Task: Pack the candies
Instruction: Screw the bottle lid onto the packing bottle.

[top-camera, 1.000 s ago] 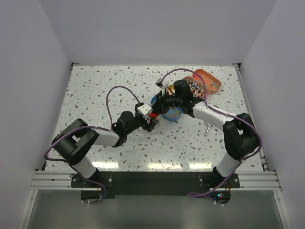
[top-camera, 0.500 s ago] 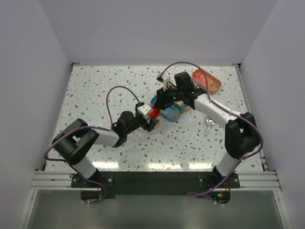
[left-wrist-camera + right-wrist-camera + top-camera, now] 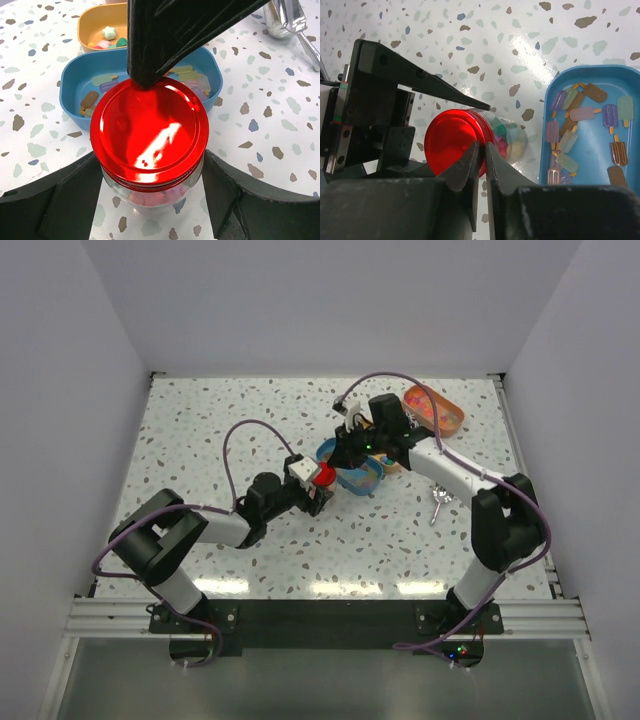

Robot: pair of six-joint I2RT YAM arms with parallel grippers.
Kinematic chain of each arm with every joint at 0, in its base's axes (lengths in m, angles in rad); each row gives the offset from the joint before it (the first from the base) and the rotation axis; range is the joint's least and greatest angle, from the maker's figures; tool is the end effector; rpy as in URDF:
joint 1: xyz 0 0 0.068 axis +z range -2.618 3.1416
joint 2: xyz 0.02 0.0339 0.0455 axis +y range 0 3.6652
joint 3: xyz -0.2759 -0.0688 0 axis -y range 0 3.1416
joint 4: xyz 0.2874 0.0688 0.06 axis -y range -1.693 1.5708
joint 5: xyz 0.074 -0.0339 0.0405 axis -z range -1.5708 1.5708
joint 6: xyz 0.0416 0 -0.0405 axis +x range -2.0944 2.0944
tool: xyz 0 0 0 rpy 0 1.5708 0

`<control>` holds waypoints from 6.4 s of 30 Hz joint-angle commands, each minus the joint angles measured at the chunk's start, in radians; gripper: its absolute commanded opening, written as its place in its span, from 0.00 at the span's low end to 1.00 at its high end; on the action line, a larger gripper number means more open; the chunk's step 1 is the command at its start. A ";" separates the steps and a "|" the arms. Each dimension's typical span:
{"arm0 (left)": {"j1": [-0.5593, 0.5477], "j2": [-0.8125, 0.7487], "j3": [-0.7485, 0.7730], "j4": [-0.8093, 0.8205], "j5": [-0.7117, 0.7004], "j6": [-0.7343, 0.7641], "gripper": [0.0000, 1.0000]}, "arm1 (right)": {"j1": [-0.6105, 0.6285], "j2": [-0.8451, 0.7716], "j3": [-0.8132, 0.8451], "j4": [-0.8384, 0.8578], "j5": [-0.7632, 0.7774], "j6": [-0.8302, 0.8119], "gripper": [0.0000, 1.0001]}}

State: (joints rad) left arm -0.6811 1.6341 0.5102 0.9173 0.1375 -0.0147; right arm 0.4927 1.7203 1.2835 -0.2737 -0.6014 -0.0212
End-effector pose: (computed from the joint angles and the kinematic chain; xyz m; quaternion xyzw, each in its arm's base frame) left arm 0.2516 -0.2113 0.1320 0.2942 0.7177 -0.2645 0.5731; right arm 0.3668 0.2237 0.2485 -0.3401 0.8082 0.3548 0.3244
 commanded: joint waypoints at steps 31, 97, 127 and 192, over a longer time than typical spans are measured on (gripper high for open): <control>0.129 -0.028 0.120 -0.212 0.451 0.082 0.50 | -0.112 -0.005 0.089 -0.335 -0.390 -0.818 0.88; 0.104 -0.063 0.084 -0.163 0.099 0.022 0.22 | 0.026 -0.085 -0.208 0.197 -0.161 -0.415 0.00; 0.081 -0.088 0.005 -0.054 0.011 -0.014 0.27 | 0.093 -0.208 -0.239 0.085 0.051 -0.163 0.74; 0.084 -0.039 0.082 -0.184 0.085 0.059 0.22 | -0.034 -0.174 -0.222 0.117 -0.090 -0.210 0.53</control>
State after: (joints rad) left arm -0.6025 1.5887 0.5652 0.7425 0.1776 0.0044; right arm 0.5320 1.5959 1.0248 -0.2379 -0.6056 -0.0986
